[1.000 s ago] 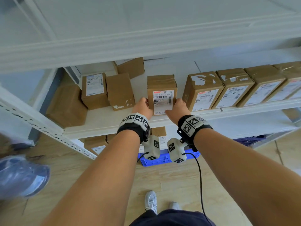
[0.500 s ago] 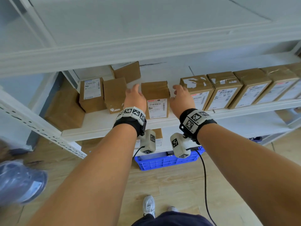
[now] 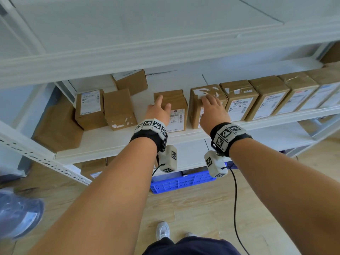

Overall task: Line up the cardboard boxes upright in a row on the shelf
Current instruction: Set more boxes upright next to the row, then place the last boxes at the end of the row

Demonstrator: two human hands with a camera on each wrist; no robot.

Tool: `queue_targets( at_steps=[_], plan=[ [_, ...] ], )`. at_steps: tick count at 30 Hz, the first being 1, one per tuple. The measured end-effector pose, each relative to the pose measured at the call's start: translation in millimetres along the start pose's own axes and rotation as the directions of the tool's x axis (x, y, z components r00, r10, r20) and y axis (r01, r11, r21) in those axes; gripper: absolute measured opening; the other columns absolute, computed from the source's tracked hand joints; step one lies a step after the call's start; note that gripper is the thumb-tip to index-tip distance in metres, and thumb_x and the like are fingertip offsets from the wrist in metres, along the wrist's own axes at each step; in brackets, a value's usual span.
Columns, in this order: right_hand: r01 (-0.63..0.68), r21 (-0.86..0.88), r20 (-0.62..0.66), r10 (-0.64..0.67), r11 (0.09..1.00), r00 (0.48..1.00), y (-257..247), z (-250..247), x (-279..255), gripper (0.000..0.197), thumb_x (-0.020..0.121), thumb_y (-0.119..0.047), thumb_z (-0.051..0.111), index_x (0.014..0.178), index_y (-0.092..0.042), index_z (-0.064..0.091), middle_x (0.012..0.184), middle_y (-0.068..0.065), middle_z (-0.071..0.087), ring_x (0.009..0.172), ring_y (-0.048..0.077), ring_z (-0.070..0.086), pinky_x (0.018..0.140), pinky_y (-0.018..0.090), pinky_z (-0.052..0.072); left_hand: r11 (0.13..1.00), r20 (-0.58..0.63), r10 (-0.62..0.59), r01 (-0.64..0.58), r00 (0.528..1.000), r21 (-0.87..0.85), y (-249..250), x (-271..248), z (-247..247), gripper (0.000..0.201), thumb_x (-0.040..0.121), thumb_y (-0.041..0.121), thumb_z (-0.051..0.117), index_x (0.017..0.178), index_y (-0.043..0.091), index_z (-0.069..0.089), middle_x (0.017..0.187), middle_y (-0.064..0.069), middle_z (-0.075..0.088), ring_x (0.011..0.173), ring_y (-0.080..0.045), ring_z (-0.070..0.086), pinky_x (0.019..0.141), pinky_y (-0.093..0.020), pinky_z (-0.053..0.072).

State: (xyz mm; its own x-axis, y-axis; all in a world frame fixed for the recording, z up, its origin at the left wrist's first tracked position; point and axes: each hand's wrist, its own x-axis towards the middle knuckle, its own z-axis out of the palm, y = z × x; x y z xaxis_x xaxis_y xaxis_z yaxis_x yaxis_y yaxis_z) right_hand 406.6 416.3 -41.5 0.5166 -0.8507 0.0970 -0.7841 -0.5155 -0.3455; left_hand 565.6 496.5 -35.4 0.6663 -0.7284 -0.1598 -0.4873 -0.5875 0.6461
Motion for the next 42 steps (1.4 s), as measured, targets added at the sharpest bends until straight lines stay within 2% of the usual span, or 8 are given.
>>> queue_targets(
  at_steps=[7, 14, 17, 24, 30, 35, 38, 42],
  plan=[
    [0.026, 0.027, 0.030, -0.026, 0.999, 0.999, 4, -5, 0, 0.073, 0.080, 0.003, 0.047, 0.148, -0.015, 0.025, 0.156, 0.000, 0.020, 0.147, 0.017, 0.010, 0.120, 0.036, 0.018, 1.000, 0.012, 0.021, -0.021, 1.000, -0.012, 15, 1, 20, 0.055, 0.101, 0.043, 0.037, 0.152, 0.035, 0.019, 0.142, -0.010, 0.039, 0.106, -0.027, 0.059, 0.074, -0.029, 0.043],
    [0.063, 0.053, 0.031, -0.065, 0.997, 0.997, 10, -6, 3, 0.074, 0.077, 0.005, 0.046, 0.146, -0.015, 0.030, 0.153, 0.000, 0.027, 0.145, 0.018, 0.015, 0.120, 0.039, 0.018, 0.998, 0.014, 0.066, -0.066, 0.998, -0.020, 11, 9, 16, 0.052, 0.097, 0.041, 0.044, 0.147, 0.036, 0.030, 0.136, -0.008, 0.049, 0.069, -0.017, 0.058, 0.053, -0.024, 0.039],
    [0.071, 0.050, 0.023, -0.072, 0.996, 0.997, 11, -4, 5, 0.073, 0.077, 0.003, 0.047, 0.145, -0.015, 0.031, 0.152, 0.001, 0.029, 0.145, 0.018, 0.017, 0.120, 0.040, 0.019, 0.997, 0.032, 0.075, -0.074, 0.997, -0.008, 10, 10, 14, 0.051, 0.097, 0.040, 0.046, 0.145, 0.036, 0.031, 0.134, -0.008, 0.051, 0.066, -0.013, 0.057, 0.049, -0.022, 0.037],
    [0.064, 0.032, 0.042, -0.065, 0.997, 0.997, 11, -2, 3, 0.077, 0.079, 0.002, 0.049, 0.149, -0.016, 0.023, 0.156, 0.001, 0.019, 0.148, 0.019, 0.007, 0.121, 0.040, 0.013, 0.994, 0.082, 0.102, -0.104, 0.991, 0.022, 9, 14, 2, 0.047, 0.098, 0.033, 0.049, 0.143, 0.033, 0.036, 0.137, -0.007, 0.050, 0.081, -0.019, 0.056, 0.071, -0.028, 0.045],
    [0.060, 0.011, 0.055, -0.060, 0.998, 0.997, 9, 0, 2, 0.077, 0.081, 0.000, 0.050, 0.150, -0.015, 0.018, 0.158, 0.002, 0.015, 0.148, 0.021, 0.002, 0.121, 0.039, 0.009, 0.986, 0.118, 0.141, -0.150, 0.983, 0.069, 2, 14, -4, 0.047, 0.100, 0.033, 0.046, 0.145, 0.035, 0.035, 0.149, -0.005, 0.040, 0.120, -0.027, 0.054, 0.087, -0.029, 0.044],
    [0.025, 0.034, 0.053, -0.027, 0.999, 0.998, -2, -5, 2, 0.068, 0.083, -0.004, 0.047, 0.148, -0.013, 0.025, 0.157, 0.006, 0.018, 0.148, 0.023, 0.008, 0.120, 0.041, 0.016, 0.975, 0.122, 0.122, -0.142, 0.985, 0.171, 2, 9, -5, 0.051, 0.102, 0.039, 0.038, 0.150, 0.040, 0.022, 0.150, -0.011, 0.037, 0.117, -0.029, 0.056, 0.091, -0.032, 0.046],
    [0.013, 0.068, 0.039, -0.016, 0.998, 0.999, -17, -9, 0, 0.064, 0.086, -0.003, 0.045, 0.147, -0.013, 0.028, 0.158, 0.009, 0.016, 0.147, 0.026, 0.011, 0.119, 0.042, 0.021, 0.965, 0.089, 0.153, -0.168, 0.984, 0.202, -2, 2, -7, 0.052, 0.103, 0.029, 0.036, 0.152, 0.036, 0.020, 0.137, -0.014, 0.043, 0.095, -0.027, 0.059, 0.081, -0.032, 0.047],
    [0.064, 0.129, -0.023, -0.061, 0.990, 0.998, -44, -6, -5, 0.061, 0.084, 0.004, 0.044, 0.143, -0.010, 0.035, 0.153, 0.010, 0.024, 0.143, 0.027, 0.020, 0.113, 0.041, 0.033, 0.957, 0.048, 0.122, -0.131, 0.991, 0.261, -21, 0, -25, 0.059, 0.096, 0.008, 0.038, 0.151, 0.024, 0.026, 0.141, -0.015, 0.039, 0.118, -0.035, 0.053, 0.097, -0.038, 0.044]
  ],
)
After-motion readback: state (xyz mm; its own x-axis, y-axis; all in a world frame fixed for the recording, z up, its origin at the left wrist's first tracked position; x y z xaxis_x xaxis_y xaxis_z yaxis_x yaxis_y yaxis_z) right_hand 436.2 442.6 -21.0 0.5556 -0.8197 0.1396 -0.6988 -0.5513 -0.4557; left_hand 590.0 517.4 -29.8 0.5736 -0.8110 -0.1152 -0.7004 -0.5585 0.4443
